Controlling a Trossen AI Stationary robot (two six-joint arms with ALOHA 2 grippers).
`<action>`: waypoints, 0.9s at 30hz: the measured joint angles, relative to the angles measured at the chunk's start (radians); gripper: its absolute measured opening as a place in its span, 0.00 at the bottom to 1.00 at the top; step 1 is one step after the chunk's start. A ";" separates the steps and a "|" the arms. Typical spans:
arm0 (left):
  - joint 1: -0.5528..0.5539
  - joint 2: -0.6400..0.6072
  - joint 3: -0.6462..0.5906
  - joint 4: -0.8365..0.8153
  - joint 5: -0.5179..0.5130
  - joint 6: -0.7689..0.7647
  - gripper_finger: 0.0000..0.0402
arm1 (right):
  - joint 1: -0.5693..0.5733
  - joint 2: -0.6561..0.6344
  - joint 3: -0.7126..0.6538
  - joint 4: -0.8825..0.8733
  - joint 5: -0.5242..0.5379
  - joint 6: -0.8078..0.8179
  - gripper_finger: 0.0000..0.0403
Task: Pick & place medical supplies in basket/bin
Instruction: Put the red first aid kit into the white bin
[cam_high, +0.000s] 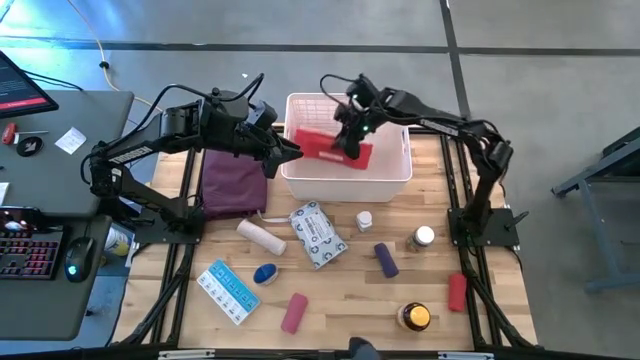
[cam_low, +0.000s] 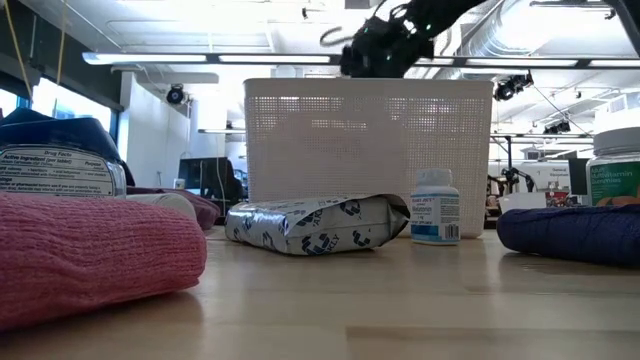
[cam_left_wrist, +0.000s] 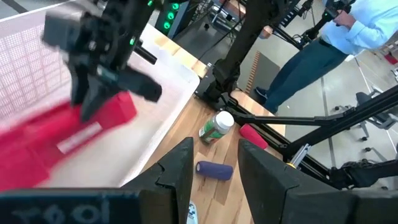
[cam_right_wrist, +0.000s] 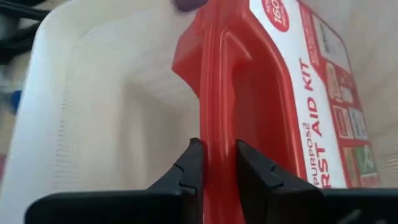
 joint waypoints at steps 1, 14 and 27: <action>0.000 0.000 0.000 0.000 0.000 0.000 0.40 | 0.008 -0.012 0.000 0.001 0.015 -0.021 0.13; 0.000 0.000 0.000 0.000 -0.003 0.000 0.40 | 0.167 0.061 0.003 -0.069 0.181 -0.132 0.28; 0.000 0.011 0.000 0.002 -0.002 -0.006 0.40 | 0.144 0.081 0.004 -0.035 0.213 0.020 0.56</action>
